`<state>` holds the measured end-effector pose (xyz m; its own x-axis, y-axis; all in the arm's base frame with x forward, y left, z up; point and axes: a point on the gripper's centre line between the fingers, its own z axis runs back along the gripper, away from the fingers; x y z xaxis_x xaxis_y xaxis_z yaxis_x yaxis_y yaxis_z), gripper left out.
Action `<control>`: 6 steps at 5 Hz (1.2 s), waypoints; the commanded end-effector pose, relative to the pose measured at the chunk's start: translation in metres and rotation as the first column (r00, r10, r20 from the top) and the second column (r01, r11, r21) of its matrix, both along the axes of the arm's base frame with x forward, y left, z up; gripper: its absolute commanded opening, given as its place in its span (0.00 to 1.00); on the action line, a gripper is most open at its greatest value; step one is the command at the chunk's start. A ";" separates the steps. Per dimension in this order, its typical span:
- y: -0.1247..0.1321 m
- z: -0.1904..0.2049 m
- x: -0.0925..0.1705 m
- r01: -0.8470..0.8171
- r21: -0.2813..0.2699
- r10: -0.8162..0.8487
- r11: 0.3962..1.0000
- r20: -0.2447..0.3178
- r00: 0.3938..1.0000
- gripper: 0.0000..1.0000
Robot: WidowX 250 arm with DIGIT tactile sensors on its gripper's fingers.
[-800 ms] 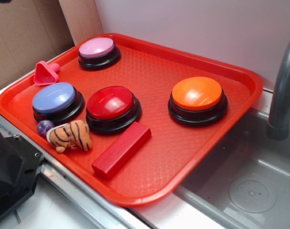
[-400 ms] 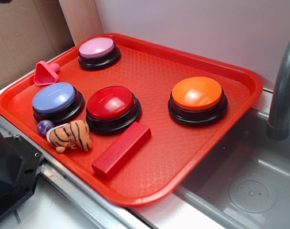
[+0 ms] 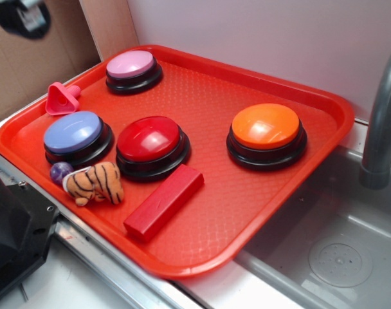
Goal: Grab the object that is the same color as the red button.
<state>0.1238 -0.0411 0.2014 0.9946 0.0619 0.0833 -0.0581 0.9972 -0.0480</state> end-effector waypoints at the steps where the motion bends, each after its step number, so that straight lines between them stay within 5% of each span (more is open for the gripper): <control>1: -0.030 -0.049 0.018 -0.130 -0.071 0.131 0.989 0.012 0.991 1.00; 6: -0.076 -0.172 0.039 -0.202 -0.122 0.202 0.972 -0.014 0.979 1.00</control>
<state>0.1586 -0.1139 0.0259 0.9588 0.2802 0.0461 -0.2703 0.9502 -0.1549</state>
